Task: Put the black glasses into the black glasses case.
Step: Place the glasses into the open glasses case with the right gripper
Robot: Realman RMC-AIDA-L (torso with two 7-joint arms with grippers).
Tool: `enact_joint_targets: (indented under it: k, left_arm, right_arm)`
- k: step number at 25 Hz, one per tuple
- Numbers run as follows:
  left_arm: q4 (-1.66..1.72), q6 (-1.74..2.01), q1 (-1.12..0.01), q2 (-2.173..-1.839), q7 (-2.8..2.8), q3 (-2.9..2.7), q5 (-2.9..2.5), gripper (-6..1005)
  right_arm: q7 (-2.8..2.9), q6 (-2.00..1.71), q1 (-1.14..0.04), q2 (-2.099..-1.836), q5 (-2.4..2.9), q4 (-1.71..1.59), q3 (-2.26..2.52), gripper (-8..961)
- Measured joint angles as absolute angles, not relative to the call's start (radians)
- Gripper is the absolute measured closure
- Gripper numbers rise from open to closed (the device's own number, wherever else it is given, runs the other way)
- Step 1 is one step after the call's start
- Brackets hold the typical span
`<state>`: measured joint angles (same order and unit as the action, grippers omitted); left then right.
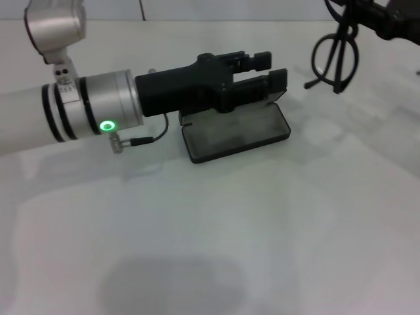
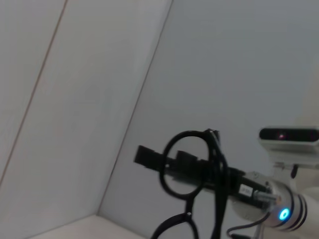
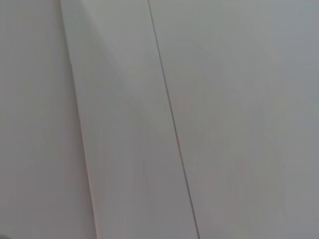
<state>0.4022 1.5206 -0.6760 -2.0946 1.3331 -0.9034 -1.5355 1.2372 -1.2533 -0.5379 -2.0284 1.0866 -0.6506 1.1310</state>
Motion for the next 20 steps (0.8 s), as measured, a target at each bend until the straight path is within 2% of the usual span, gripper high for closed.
enact_joint_targets:
  k: [2, 7, 13, 20]
  left_arm:
    - [0.394, 1.505, -0.687, -2.096, 1.336, -0.903, -1.525, 455]
    - [0.37, 1.486, -0.715, -2.099, 1.34, -0.916, -1.488, 344]
    - [0.333, 1.45, -0.749, -2.102, 1.335, -0.928, -1.445, 155]
    - [0.309, 1.389, -0.76, -2.103, 1.34, -0.931, -1.422, 113]
  right_arm:
    - [1.2, -1.252, -0.569, -2.028, 1.059, -0.599, 1.135, 184]
    - [1.119, -1.246, -0.625, -2.028, 0.971, -0.505, 1.188, 184]
    - [1.001, -1.191, -0.635, -2.028, 0.749, -0.486, 1.406, 185]
    - [0.84, -1.171, -0.617, -2.028, 0.496, -0.493, 1.614, 185]
